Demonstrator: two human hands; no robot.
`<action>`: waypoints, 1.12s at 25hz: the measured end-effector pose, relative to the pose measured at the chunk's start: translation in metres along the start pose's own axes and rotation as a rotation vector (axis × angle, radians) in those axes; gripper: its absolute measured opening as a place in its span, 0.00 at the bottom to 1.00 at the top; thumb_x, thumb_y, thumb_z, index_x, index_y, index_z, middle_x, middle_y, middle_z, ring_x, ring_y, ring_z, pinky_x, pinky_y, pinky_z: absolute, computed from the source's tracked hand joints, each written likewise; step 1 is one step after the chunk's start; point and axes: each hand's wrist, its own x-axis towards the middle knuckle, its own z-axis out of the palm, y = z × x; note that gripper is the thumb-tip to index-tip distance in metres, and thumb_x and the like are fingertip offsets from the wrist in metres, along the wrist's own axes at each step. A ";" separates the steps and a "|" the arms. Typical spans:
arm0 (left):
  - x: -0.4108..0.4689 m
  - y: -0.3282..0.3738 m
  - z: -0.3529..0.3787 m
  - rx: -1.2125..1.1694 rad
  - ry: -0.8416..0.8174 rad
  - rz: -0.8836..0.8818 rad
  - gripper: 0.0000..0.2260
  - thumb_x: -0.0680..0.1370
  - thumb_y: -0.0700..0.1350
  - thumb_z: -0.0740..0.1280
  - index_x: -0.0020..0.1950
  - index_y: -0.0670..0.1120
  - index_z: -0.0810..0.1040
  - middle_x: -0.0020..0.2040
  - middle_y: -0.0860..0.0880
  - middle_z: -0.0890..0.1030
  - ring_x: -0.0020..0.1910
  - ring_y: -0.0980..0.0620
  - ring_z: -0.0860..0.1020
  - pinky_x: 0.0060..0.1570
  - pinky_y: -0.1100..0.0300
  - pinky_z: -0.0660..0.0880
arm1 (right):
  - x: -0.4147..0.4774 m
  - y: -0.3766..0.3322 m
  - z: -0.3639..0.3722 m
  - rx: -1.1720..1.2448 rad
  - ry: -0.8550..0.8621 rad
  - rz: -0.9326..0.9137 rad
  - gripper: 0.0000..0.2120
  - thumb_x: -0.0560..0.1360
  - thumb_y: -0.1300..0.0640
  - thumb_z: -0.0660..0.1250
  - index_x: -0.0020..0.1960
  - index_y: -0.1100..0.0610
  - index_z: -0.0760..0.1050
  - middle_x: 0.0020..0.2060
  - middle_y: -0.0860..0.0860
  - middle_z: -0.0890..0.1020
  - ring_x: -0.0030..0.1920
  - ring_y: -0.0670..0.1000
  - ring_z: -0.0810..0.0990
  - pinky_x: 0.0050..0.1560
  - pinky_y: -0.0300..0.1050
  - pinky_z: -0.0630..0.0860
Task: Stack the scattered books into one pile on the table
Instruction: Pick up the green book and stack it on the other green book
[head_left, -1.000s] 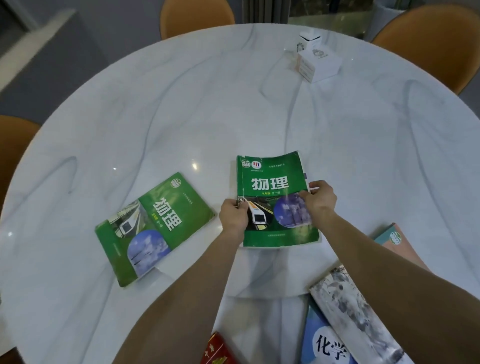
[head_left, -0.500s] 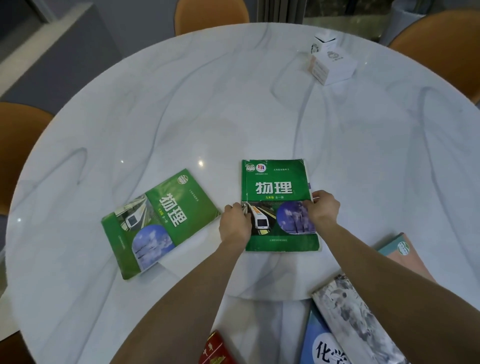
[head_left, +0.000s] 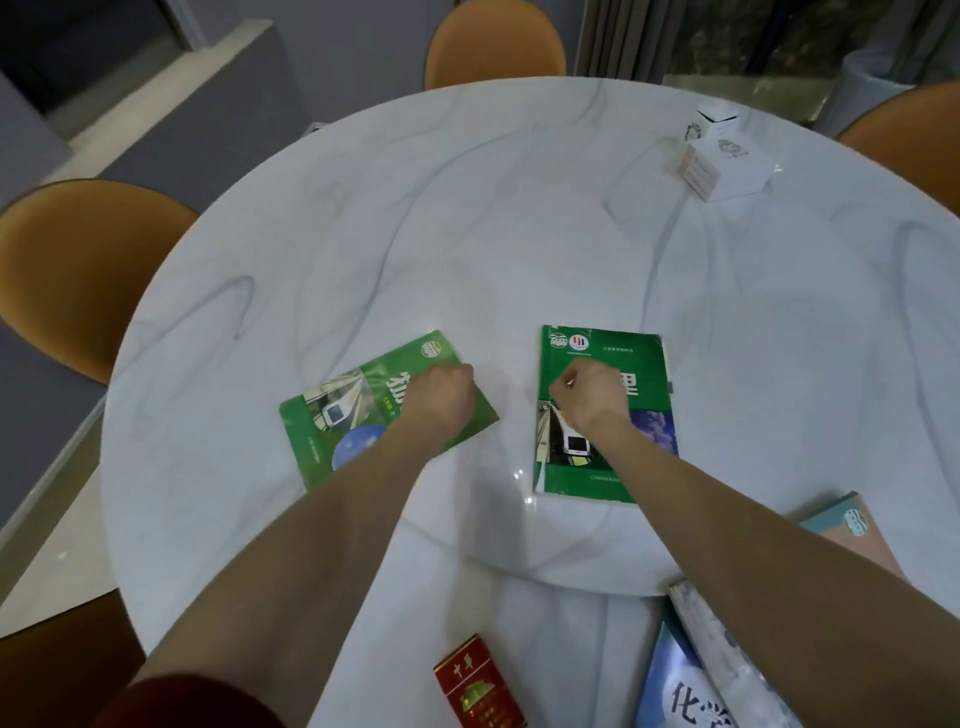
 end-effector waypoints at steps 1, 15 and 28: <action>0.001 -0.012 -0.004 0.018 0.008 0.000 0.10 0.78 0.41 0.57 0.52 0.40 0.76 0.51 0.40 0.79 0.49 0.41 0.78 0.46 0.50 0.75 | -0.005 -0.011 0.008 -0.001 -0.022 -0.009 0.10 0.75 0.57 0.64 0.51 0.62 0.78 0.47 0.59 0.83 0.42 0.56 0.80 0.43 0.44 0.78; 0.013 -0.152 0.011 -0.009 -0.046 -0.110 0.15 0.78 0.44 0.60 0.64 0.39 0.71 0.60 0.38 0.74 0.60 0.39 0.71 0.56 0.46 0.71 | -0.062 -0.070 0.137 0.549 -0.171 0.558 0.14 0.72 0.57 0.66 0.50 0.69 0.76 0.44 0.64 0.83 0.31 0.57 0.80 0.40 0.50 0.81; 0.044 -0.179 0.018 -0.346 -0.174 -0.297 0.20 0.75 0.52 0.68 0.58 0.39 0.77 0.54 0.40 0.78 0.54 0.42 0.76 0.52 0.54 0.73 | -0.056 -0.089 0.166 0.976 -0.141 0.834 0.09 0.70 0.71 0.65 0.50 0.69 0.75 0.49 0.66 0.81 0.47 0.64 0.83 0.48 0.62 0.81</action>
